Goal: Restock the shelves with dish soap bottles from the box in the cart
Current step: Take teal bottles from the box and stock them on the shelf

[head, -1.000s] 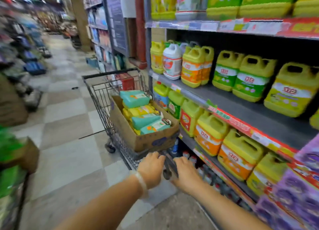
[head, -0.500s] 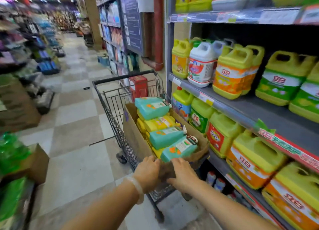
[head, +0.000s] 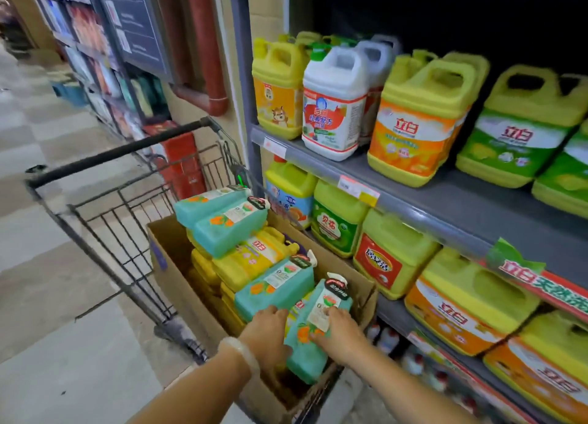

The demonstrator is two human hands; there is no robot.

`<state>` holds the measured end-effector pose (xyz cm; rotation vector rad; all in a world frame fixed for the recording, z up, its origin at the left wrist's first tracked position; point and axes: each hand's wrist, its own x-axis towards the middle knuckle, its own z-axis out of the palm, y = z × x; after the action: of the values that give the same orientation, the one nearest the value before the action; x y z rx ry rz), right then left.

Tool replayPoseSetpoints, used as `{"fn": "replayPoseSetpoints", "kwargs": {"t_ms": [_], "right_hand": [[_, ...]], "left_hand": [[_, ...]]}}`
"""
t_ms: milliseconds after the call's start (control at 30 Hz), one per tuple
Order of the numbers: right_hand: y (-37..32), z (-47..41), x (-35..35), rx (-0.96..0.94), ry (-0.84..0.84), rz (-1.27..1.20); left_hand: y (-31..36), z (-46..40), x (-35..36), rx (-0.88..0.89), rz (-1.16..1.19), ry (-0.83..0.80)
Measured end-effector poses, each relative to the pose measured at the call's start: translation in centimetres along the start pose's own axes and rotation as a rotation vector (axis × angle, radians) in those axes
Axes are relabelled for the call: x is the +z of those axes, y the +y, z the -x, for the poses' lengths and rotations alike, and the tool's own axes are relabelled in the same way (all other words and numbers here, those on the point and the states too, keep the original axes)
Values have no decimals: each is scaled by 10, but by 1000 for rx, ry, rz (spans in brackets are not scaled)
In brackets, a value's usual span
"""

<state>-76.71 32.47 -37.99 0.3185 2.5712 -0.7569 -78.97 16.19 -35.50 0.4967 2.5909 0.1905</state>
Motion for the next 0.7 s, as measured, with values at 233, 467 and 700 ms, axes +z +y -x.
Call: {"fn": "replayPoseSetpoints", "kwargs": {"t_ms": [233,467,700], "right_hand": [[27,-82,37,405,29,-358],[25,-97,52,759,164,-1024],[26,-97,43,752,61,-1446]], "left_hand": [[-24,-98,-3,170,52,-201],[-23,-143,25,243,303,-494],[-15,-170,39,184,487,-665]]}}
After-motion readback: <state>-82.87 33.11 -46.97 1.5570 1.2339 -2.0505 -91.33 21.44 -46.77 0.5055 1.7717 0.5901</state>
